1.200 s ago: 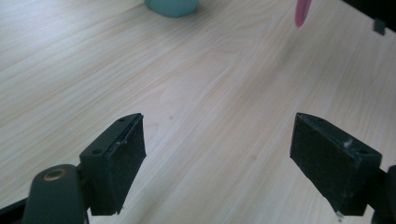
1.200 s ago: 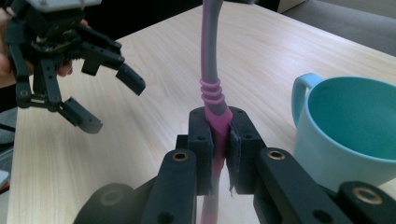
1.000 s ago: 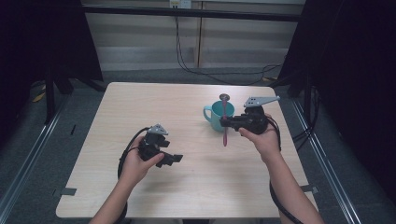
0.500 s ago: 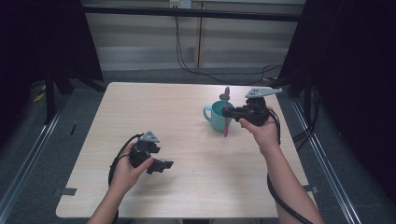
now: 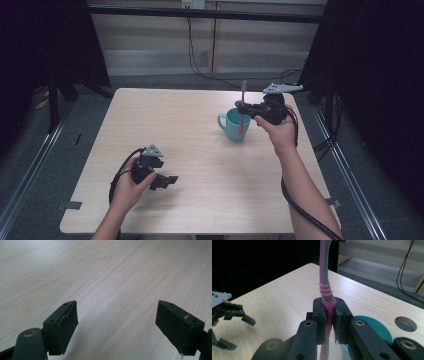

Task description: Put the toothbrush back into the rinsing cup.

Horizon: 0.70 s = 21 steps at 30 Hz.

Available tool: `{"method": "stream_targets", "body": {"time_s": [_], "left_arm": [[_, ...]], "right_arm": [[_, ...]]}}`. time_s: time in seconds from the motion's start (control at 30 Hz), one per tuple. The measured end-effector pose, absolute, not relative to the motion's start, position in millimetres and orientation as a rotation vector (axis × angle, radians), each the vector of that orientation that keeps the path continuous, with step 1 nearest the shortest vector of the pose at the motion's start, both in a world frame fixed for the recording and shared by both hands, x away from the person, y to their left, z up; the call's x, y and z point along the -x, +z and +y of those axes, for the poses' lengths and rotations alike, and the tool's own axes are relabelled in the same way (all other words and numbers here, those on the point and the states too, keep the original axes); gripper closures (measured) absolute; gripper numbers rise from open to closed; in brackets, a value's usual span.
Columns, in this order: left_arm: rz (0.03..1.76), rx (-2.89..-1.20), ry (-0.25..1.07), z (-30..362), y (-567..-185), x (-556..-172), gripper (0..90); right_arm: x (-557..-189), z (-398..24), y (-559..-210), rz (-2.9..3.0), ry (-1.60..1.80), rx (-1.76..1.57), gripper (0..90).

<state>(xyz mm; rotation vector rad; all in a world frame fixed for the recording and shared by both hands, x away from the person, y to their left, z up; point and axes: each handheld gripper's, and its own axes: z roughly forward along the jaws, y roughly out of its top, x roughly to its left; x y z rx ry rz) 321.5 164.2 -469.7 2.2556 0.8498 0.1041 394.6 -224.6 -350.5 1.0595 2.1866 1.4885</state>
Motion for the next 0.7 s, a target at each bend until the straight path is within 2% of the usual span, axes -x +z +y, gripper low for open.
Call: {"method": "stream_targets", "body": {"time_s": [0.3, 0.7], "left_arm": [[0.848, -2.249, 0.123, 168.3, -469.8, -320.4, 18.0], [0.865, -2.250, 0.116, 177.6, -480.1, -321.1, 18.2]], "right_arm": [[-402.3, -226.1, -346.0, 2.130, 1.521, -1.083, 81.4], [-424.4, -235.8, -358.2, 2.024, 1.507, -1.155, 81.4]]}}
